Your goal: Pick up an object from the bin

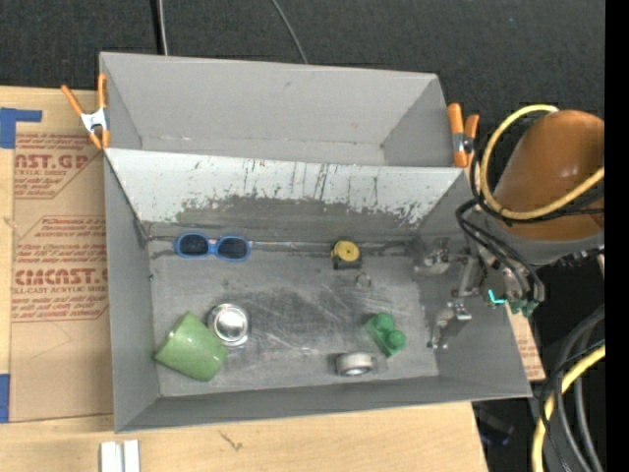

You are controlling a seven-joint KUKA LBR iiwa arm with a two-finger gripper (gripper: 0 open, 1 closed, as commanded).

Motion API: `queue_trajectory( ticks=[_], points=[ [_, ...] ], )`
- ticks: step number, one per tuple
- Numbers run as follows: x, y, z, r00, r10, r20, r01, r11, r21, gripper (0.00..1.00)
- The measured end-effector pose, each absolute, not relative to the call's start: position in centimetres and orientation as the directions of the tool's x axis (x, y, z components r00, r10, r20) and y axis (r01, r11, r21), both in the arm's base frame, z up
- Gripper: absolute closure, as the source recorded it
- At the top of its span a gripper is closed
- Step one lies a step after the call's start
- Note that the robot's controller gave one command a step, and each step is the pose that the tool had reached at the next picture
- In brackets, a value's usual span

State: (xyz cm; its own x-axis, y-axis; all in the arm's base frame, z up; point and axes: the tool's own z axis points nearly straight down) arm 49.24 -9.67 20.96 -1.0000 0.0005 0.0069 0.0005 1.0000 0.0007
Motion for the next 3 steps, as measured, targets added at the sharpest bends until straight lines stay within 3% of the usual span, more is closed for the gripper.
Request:
queue_trajectory(
  ticks=[1, 2, 3],
  points=[
    [49.0, -8.9, 7.9, -0.974, -0.226, -0.003, -0.226, 0.974, 0.0, 0.0],
    [49.0, -8.9, 8.1, -0.974, -0.225, -0.001, -0.225, 0.974, 0.0, 1.0],
    [49.7, -10.0, 22.5, -0.973, -0.229, -0.009, -0.229, 0.973, -0.004, 1.0]
  ],
)
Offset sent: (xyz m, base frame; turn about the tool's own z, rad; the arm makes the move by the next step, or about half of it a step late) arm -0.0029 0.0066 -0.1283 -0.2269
